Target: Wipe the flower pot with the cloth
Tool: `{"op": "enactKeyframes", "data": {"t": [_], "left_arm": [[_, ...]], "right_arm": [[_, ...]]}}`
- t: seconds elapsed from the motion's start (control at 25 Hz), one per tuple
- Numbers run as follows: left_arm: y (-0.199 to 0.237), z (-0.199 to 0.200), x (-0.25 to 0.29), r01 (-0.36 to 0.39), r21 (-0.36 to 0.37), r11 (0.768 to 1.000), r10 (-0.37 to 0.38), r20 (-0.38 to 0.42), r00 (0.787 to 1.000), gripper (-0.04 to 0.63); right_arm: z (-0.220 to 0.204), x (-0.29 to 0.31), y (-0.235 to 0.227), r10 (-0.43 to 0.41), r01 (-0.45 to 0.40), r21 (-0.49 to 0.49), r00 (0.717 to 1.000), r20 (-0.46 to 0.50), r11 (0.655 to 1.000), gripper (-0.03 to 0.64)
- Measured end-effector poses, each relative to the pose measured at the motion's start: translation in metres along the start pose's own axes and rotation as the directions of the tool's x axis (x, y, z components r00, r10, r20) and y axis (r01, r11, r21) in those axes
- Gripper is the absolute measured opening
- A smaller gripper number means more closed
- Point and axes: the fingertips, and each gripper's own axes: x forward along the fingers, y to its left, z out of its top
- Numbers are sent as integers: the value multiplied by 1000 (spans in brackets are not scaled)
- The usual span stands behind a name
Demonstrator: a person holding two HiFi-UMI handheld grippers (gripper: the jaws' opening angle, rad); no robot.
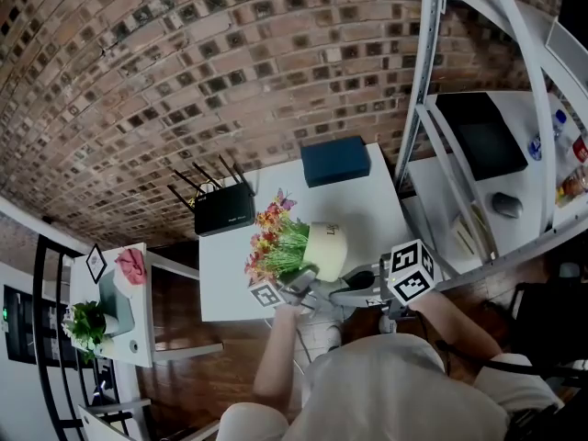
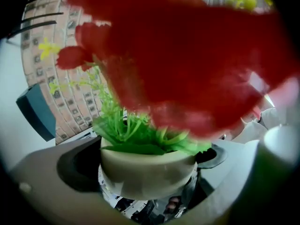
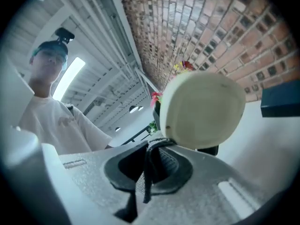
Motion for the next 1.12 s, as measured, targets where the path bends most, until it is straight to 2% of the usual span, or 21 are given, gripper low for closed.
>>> {"op": "enactKeyframes", "data": {"t": [0.12,0.24,0.4,0.48,0.6,0.72,0.84,1.0,1.12], "left_arm": [[4,-4,-7,-15,-7,1000,15,-22,1000,630],[-1,-11,-9,14,-33,999,-16,-44,999,630],[-9,-25,-7,43,-40,998,-47,-95,994,630],[-16,-28,-5,71,-52,996,-75,-97,992,630],[-29,-22,0,115,-67,991,-118,-41,992,630],[-37,-6,7,144,-61,988,-140,59,988,630],[-35,9,10,142,-50,989,-135,129,982,630],[-25,23,5,96,-36,995,-88,173,981,630],[-18,32,0,67,-27,997,-60,200,978,630]], "right_arm": [[21,-12,11,-39,40,-77,999,21,996,1],[49,-33,7,-89,99,-125,992,84,987,2],[81,-69,-22,-182,200,-68,961,206,977,2],[86,-82,-40,-232,245,-32,945,232,969,2],[75,-96,-78,-327,328,37,914,239,944,2],[50,-98,-109,-394,380,104,890,228,919,2],[30,-74,-102,-362,351,90,914,183,932,2],[19,-37,-63,-259,260,3,959,115,966,2],[21,-24,-29,-181,188,-68,979,92,980,2]]}}
